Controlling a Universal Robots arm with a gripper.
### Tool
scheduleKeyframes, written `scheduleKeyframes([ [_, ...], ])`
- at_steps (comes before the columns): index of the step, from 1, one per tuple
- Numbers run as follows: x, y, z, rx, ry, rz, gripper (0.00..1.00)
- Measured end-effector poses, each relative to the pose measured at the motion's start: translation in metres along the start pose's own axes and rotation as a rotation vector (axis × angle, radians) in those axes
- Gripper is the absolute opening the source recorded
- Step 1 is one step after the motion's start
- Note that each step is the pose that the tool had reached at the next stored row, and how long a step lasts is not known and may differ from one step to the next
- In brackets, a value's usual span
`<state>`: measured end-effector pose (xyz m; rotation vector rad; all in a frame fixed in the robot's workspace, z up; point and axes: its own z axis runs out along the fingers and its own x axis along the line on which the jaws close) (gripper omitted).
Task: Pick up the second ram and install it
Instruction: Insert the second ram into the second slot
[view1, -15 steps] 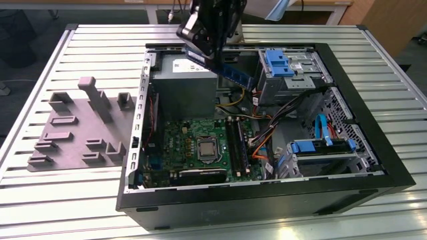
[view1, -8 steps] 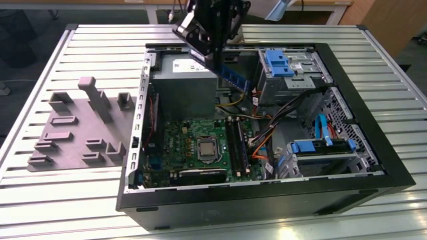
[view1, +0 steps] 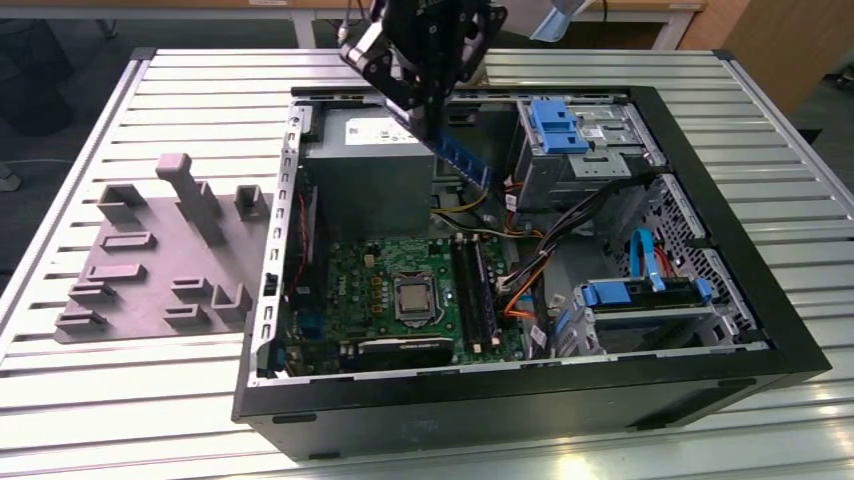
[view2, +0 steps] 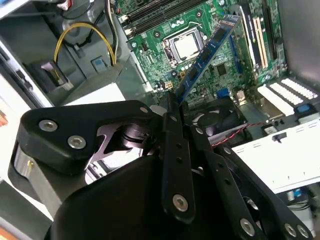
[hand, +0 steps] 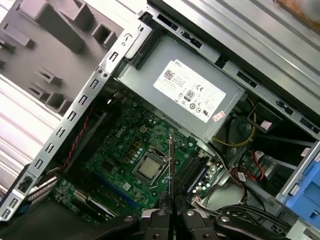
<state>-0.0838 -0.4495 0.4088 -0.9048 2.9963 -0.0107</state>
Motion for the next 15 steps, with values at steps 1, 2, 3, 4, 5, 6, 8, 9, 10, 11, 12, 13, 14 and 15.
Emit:
scheduleKeyframes([
  [1, 0.0000, 0.0000, 0.0001, 0.0002, 0.0002, 0.016, 0.14],
  [2, 0.0000, 0.0000, 0.0001, 0.0003, 0.0004, 0.033, 0.14],
  [3, 0.0000, 0.0000, 0.0002, 0.0006, 0.0006, 0.050, 0.14],
  [4, 0.0000, 0.0000, 0.0003, 0.0009, 0.0008, 0.070, 0.14],
  [5, 0.0000, 0.0000, 0.0004, 0.0011, 0.0011, 0.087, 0.14],
  [6, 0.0000, 0.0000, 0.0005, 0.0013, 0.0013, 0.104, 0.14],
  [8, 0.0000, 0.0000, 0.0006, 0.0017, 0.0017, 0.139, 0.14],
  [9, 0.0000, 0.0000, 0.0007, 0.0020, 0.0019, 0.156, 0.14],
  [10, 0.0000, 0.0000, 0.0008, 0.0021, 0.0021, 0.175, 0.14],
  [11, 0.0000, 0.0000, 0.0009, 0.0023, 0.0022, 0.192, 0.14],
  [12, 0.0000, 0.0000, 0.0010, 0.0024, 0.0025, 0.210, 0.14],
  [13, 0.0000, 0.0000, 0.0011, 0.0026, 0.0026, 0.228, 0.14],
  [14, 0.0000, 0.0000, 0.0013, 0.0028, 0.0028, 0.245, 0.14],
  [15, 0.0000, 0.0000, 0.0013, 0.0030, 0.0030, 0.263, 0.14],
])
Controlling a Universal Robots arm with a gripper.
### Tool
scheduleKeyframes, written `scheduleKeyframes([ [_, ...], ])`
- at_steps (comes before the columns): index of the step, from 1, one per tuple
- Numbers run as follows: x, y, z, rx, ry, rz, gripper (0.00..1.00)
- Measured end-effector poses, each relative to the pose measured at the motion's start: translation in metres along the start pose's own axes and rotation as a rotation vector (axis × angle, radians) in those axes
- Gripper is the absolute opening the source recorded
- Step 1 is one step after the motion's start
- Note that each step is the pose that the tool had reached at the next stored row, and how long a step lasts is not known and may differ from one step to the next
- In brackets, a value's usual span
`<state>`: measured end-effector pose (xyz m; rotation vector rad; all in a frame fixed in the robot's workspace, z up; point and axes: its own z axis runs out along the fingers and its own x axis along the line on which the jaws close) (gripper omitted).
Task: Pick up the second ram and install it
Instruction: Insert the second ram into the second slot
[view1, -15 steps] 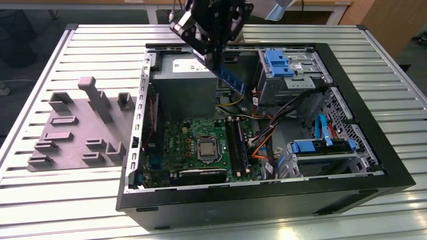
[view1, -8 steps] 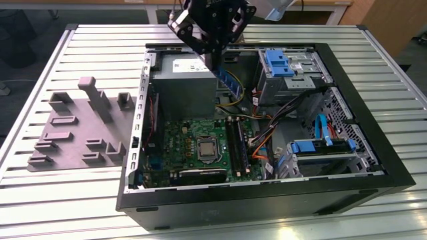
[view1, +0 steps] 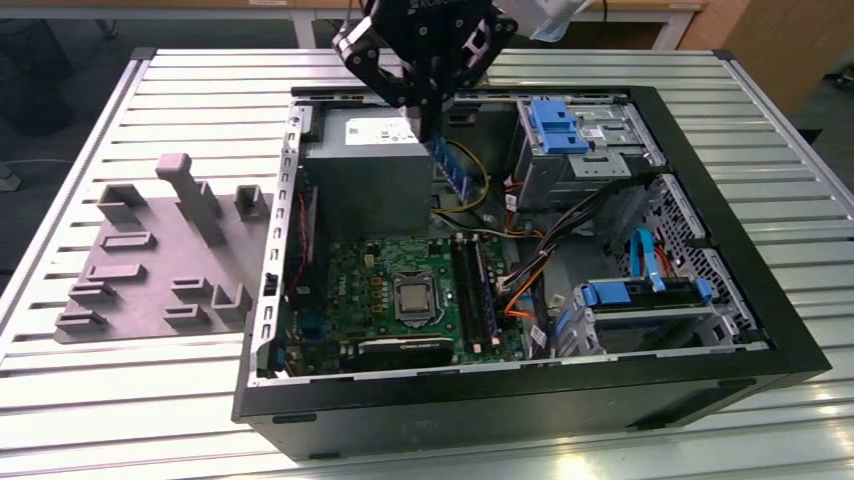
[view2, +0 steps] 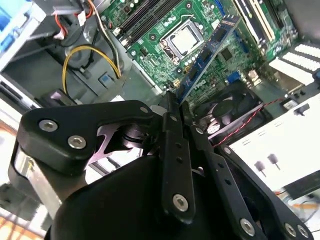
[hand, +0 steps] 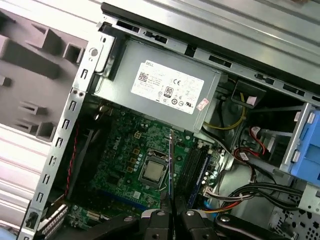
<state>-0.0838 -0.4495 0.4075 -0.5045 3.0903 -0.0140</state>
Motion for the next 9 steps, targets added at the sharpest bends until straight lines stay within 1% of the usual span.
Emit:
scheduleKeyframes([
  [9, 0.0000, 0.0000, 0.0010, 0.0017, 0.0018, 0.163, 0.14],
])
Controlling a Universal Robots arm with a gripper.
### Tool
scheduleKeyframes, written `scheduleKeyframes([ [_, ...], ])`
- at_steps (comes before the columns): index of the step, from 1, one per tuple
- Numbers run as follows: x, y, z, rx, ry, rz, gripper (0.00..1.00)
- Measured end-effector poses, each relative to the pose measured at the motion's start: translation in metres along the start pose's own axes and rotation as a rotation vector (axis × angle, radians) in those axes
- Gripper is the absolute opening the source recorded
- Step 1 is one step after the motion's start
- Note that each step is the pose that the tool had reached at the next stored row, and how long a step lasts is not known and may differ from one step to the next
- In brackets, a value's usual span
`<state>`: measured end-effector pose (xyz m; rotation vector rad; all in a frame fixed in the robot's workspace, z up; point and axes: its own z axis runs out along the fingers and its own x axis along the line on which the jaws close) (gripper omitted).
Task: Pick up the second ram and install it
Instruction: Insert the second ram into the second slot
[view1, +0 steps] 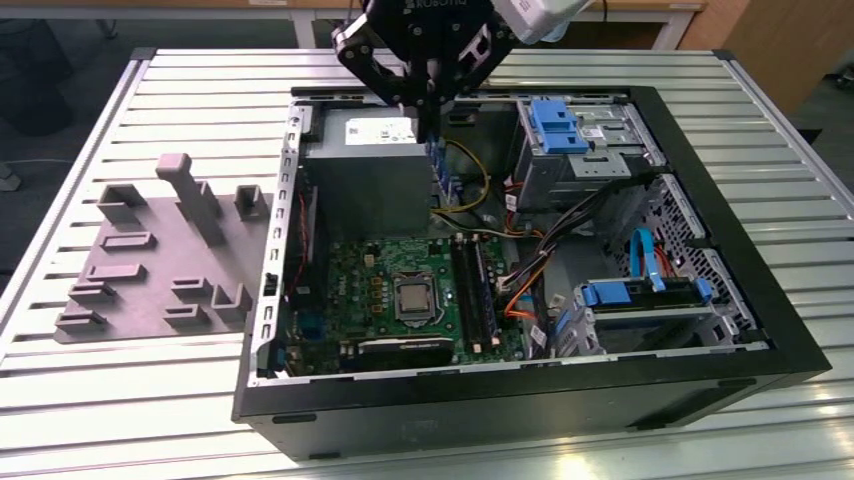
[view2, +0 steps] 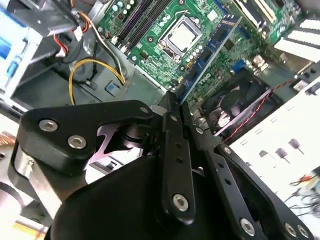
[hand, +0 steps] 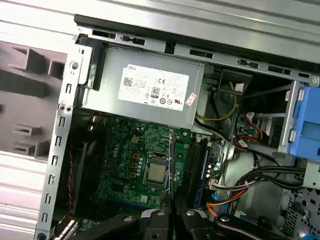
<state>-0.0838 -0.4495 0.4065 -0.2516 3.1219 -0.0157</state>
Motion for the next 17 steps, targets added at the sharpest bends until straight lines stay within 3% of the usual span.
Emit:
scheduleKeyframes([
  [3, 0.0000, 0.0000, 0.0001, 0.0004, 0.0005, 0.051, 0.14],
  [10, 0.0000, 0.0000, 0.0002, 0.0006, 0.0006, 0.060, 0.14],
  [17, -0.0001, 0.0000, 0.0009, 0.0023, 0.0016, 0.130, 0.14],
])
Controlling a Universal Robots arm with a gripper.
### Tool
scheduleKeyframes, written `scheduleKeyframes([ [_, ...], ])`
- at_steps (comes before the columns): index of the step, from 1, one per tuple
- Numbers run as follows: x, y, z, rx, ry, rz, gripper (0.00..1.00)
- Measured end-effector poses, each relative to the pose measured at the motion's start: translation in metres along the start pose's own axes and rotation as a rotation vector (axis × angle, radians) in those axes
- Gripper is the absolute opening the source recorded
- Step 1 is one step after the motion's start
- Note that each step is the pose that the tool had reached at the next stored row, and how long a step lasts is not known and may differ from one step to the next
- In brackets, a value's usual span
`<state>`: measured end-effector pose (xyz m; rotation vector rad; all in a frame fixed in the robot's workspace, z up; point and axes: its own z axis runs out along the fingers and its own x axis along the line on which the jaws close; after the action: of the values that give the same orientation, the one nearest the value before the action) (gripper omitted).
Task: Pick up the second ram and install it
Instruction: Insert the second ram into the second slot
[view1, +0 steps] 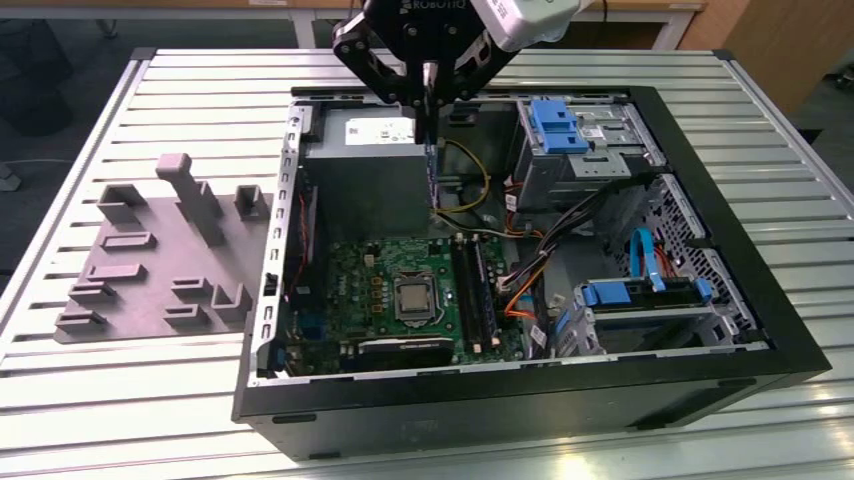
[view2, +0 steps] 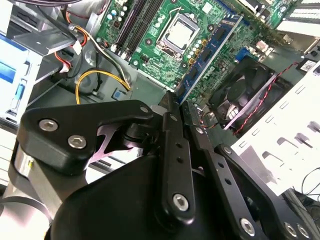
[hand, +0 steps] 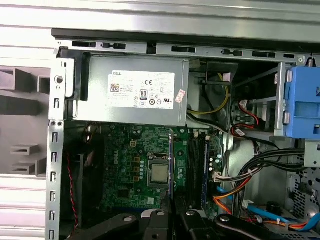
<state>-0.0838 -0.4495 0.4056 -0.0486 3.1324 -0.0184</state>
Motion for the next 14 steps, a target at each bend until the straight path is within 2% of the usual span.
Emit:
scheduleKeyframes([
  [7, -0.0003, 0.0000, 0.0002, -0.0003, -0.0001, 0.001, 0.14],
  [14, -0.0047, -0.0002, 0.0009, -0.0002, -0.0001, 0.001, 0.14],
])
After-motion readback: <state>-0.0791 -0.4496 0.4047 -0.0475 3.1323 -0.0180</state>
